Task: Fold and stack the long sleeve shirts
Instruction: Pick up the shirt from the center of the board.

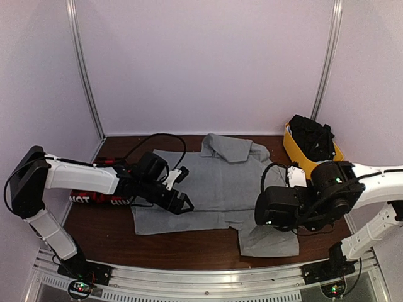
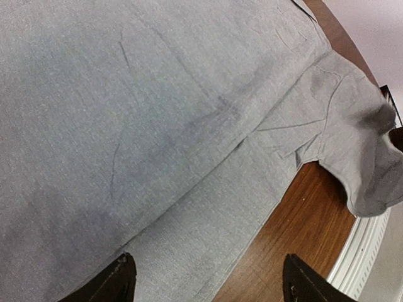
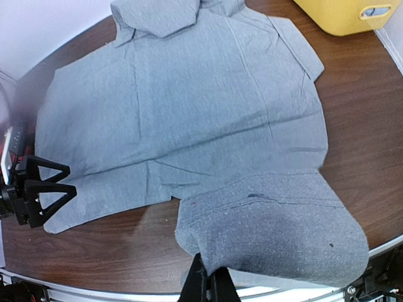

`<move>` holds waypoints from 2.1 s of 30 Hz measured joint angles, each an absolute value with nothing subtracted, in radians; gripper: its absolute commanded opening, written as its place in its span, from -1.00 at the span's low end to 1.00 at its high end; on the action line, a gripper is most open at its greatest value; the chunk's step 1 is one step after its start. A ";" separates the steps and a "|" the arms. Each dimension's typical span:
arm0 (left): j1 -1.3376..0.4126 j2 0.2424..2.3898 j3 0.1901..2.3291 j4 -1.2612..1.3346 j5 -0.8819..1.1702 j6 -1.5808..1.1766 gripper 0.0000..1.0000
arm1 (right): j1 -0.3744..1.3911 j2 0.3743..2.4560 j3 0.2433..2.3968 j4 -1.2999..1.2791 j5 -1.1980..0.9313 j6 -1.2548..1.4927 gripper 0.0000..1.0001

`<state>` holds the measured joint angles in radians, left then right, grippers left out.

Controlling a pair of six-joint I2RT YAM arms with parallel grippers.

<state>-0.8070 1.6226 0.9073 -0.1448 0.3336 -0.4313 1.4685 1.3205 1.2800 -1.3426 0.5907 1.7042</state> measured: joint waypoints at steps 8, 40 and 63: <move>-0.807 1.594 0.907 -0.150 0.285 -0.432 0.63 | 1.462 1.229 1.293 -1.344 0.765 1.655 -1.00; -0.859 1.361 0.741 -0.075 0.208 -0.250 0.71 | 0.666 1.316 1.327 -0.580 0.561 0.442 -1.00; -1.047 1.716 0.893 -0.166 -0.184 -0.072 0.17 | 0.532 1.323 1.383 -0.557 0.433 0.335 -1.00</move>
<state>-1.0466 1.7157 0.8932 -0.1658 -0.1841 -0.0723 0.5316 1.3231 1.3834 -0.5568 0.4328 0.3351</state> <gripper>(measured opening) 0.609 0.010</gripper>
